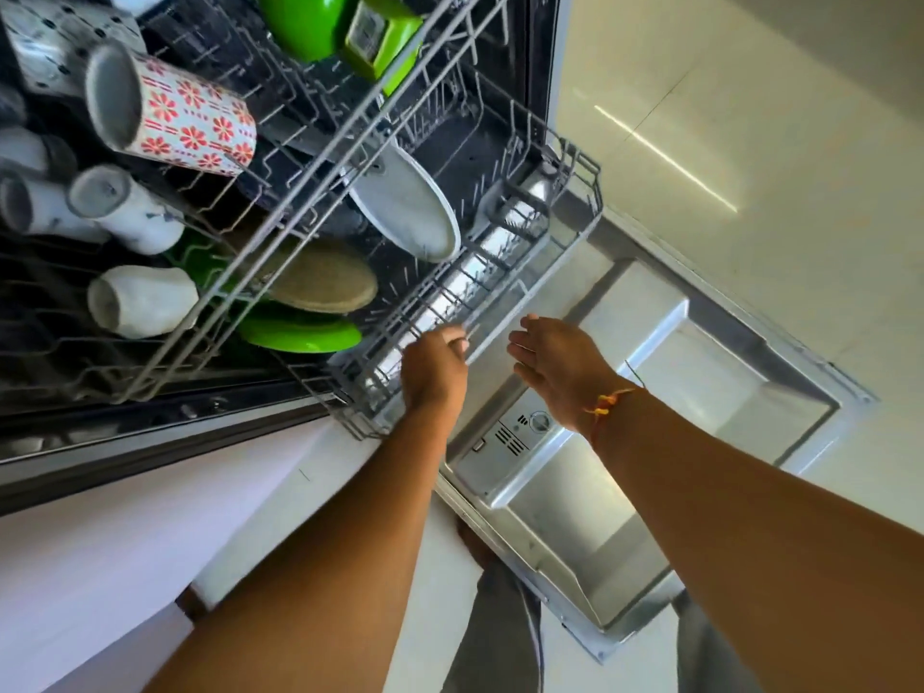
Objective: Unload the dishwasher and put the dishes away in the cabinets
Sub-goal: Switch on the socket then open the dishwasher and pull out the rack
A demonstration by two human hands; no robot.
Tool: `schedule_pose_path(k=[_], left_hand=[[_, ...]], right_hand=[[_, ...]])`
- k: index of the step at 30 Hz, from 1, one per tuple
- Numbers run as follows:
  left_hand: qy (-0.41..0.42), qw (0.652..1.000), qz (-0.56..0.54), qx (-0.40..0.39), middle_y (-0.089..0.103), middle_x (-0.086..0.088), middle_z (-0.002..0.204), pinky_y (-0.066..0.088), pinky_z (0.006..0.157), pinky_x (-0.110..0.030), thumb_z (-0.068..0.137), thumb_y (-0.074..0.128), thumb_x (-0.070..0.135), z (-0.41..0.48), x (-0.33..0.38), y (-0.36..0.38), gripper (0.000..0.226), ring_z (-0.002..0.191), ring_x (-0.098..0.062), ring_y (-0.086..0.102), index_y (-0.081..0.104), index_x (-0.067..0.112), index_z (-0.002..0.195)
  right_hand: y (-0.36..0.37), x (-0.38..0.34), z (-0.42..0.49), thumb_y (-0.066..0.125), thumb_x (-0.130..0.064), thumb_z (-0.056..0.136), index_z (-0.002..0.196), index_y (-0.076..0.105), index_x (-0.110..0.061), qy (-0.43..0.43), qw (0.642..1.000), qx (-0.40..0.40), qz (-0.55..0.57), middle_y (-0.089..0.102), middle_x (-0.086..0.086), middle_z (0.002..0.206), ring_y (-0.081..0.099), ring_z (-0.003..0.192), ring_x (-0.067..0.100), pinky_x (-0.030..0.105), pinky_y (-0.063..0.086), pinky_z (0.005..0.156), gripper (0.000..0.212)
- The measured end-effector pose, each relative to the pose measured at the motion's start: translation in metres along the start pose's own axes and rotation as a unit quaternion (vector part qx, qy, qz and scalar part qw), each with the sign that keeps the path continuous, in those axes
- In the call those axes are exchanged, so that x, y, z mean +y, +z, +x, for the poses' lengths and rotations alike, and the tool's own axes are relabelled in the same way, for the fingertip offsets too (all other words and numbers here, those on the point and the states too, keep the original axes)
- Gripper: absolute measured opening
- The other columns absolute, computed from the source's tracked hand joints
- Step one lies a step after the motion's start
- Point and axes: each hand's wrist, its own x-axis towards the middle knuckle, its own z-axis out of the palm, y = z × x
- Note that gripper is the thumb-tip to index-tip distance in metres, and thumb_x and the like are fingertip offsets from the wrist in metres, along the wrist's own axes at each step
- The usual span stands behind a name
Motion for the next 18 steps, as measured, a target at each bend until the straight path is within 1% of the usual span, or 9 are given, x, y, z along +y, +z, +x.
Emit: schedule_pose_path(k=[1,3,4,5,8,11,12,14,18], left_hand=[[0.000,1.000,-0.004,-0.005,0.074,-0.006,0.107,0.053,0.079,-0.024,0.094,0.059,0.008,-0.012,0.002,0.009,0.024,0.095,-0.015,0.068,0.071,0.012,0.114],[0.005,1.000,-0.002,-0.017,0.074,-0.004,0.107,0.054,0.080,-0.023,0.094,0.060,0.011,-0.035,0.004,0.023,0.023,0.094,-0.015,0.070,0.071,0.014,0.115],[0.015,1.000,0.003,-0.022,0.074,-0.004,0.106,0.053,0.078,-0.022,0.094,0.061,0.012,-0.047,0.005,0.030,0.023,0.093,-0.015,0.070,0.072,0.014,0.114],[0.026,0.999,0.007,-0.025,0.075,-0.003,0.104,0.051,0.076,-0.021,0.093,0.062,0.013,-0.058,0.007,0.036,0.022,0.092,-0.015,0.071,0.072,0.014,0.113],[0.048,0.998,0.021,-0.040,0.076,-0.004,0.098,0.053,0.075,-0.026,0.092,0.062,0.015,-0.087,0.010,0.051,0.020,0.089,-0.020,0.071,0.074,0.017,0.108],[0.063,0.995,0.024,-0.069,0.075,-0.003,0.101,0.056,0.078,-0.030,0.093,0.061,0.017,-0.115,0.015,0.066,0.020,0.092,-0.020,0.070,0.073,0.017,0.109],[0.064,0.994,0.023,-0.081,0.075,-0.002,0.104,0.056,0.079,-0.030,0.094,0.060,0.018,-0.123,0.017,0.070,0.020,0.094,-0.018,0.070,0.072,0.018,0.110],[0.063,0.993,0.017,-0.095,0.074,0.001,0.107,0.056,0.081,-0.027,0.095,0.059,0.018,-0.137,0.018,0.079,0.021,0.096,-0.014,0.070,0.071,0.019,0.113],[0.057,0.992,0.008,-0.116,0.073,0.003,0.110,0.056,0.083,-0.025,0.095,0.060,0.019,-0.159,0.021,0.093,0.024,0.098,-0.011,0.069,0.070,0.020,0.116]], right_hand=[[-0.004,0.003,0.002,0.045,-0.019,0.104,0.114,0.060,-0.010,-0.004,1.000,0.006,0.001,0.062,0.015,0.127,0.062,0.118,0.025,0.037,0.048,0.100,0.021],[-0.011,0.010,0.008,0.048,-0.020,0.102,0.100,0.064,-0.017,-0.008,1.000,0.023,-0.001,0.068,0.012,0.099,0.068,0.090,0.019,0.033,0.052,0.084,0.016],[-0.015,0.014,0.009,0.049,-0.021,0.101,0.090,0.062,-0.018,-0.008,0.999,0.037,-0.001,0.064,0.008,0.086,0.065,0.076,0.015,0.031,0.051,0.076,0.017],[-0.020,0.018,0.010,0.051,-0.023,0.100,0.083,0.061,-0.017,-0.010,0.998,0.055,-0.002,0.062,0.006,0.079,0.060,0.069,0.014,0.031,0.049,0.071,0.021],[-0.040,0.030,0.008,0.053,-0.022,0.101,0.082,0.062,-0.012,0.003,0.992,0.126,0.020,0.063,0.008,0.074,0.058,0.062,0.016,0.030,0.053,0.065,0.023],[-0.061,0.042,-0.003,0.045,-0.009,0.103,0.103,0.057,-0.007,0.029,0.976,0.160,0.145,0.059,0.012,0.081,0.056,0.063,0.018,0.020,0.053,0.050,0.012],[-0.069,0.047,-0.005,0.044,-0.007,0.103,0.107,0.056,-0.007,0.026,0.972,0.170,0.162,0.059,0.014,0.085,0.056,0.064,0.019,0.019,0.054,0.050,0.013],[-0.085,0.057,-0.011,0.045,-0.007,0.103,0.106,0.058,-0.005,0.006,0.976,0.181,0.118,0.060,0.013,0.084,0.059,0.066,0.019,0.021,0.056,0.055,0.013],[-0.109,0.076,-0.021,0.051,-0.012,0.102,0.090,0.063,-0.006,0.007,0.972,0.220,0.084,0.063,0.011,0.076,0.063,0.068,0.021,0.029,0.060,0.067,0.018]])
